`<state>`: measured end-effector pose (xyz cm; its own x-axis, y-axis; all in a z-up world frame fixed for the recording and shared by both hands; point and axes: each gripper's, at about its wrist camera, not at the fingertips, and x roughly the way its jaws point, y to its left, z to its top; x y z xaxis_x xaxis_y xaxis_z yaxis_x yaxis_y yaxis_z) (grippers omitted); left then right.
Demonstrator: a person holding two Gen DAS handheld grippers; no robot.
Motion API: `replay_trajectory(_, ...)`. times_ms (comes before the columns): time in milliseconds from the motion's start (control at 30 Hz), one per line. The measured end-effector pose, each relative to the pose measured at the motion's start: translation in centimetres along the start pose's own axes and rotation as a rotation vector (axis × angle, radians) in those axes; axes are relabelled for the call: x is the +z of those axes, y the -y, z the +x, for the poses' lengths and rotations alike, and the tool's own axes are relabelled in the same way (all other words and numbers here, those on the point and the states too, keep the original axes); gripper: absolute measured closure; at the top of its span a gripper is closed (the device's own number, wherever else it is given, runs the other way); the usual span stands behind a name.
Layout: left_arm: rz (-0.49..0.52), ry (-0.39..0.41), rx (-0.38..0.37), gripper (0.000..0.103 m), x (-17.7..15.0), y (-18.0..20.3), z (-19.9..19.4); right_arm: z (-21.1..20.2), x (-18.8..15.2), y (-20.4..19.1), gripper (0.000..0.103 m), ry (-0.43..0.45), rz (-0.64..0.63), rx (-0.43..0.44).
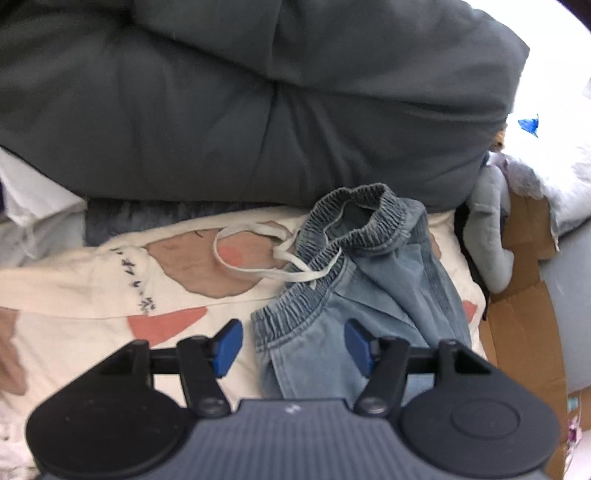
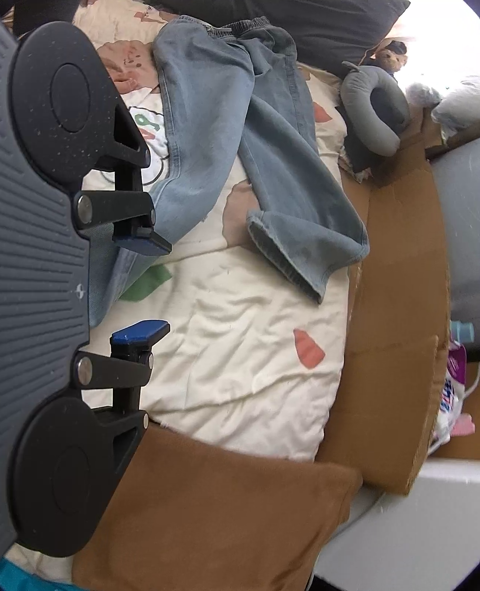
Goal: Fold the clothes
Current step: 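Open the right tool to release the leg hem, then move the left tool to the white drawstring and close on it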
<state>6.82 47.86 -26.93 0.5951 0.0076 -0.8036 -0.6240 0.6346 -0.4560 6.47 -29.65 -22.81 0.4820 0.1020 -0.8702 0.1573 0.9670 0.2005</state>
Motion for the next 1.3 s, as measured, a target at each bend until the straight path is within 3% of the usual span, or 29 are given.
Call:
replay_trajectory(100,-0.076,-0.018,-0.028,0.039,0.6,-0.9,2.3,1.4,0.9,-1.5,0.057,-0.01,-0.024,0.015)
replay_trajectory(200,-0.131,-0.014,-0.043,0.032,1.4,-1.6,4.3,2.8,1.7,-3.0,0.056,-0.024,-0.053,0.048)
replay_trajectory(600,-0.134,-0.042,0.042,0.028,4.2,-1.9,12.3,7.7,4.8,-7.4,0.054,-0.085,-0.164,0.148)
replay_trajectory(867,0.126,-0.055,0.179,0.031,6.1,-0.7,14.0,10.6,5.5,-8.5,0.054,-0.105,-0.185,0.155)
replay_trajectory(1000,0.272,-0.042,0.151,0.036,7.7,1.1,13.6,11.2,5.4,-8.8,0.054,-0.114,-0.169,0.164)
replay_trajectory(1300,0.277,-0.099,0.075,0.046,9.6,2.5,17.1,11.7,4.8,-9.1,0.053,-0.121,-0.115,0.274)
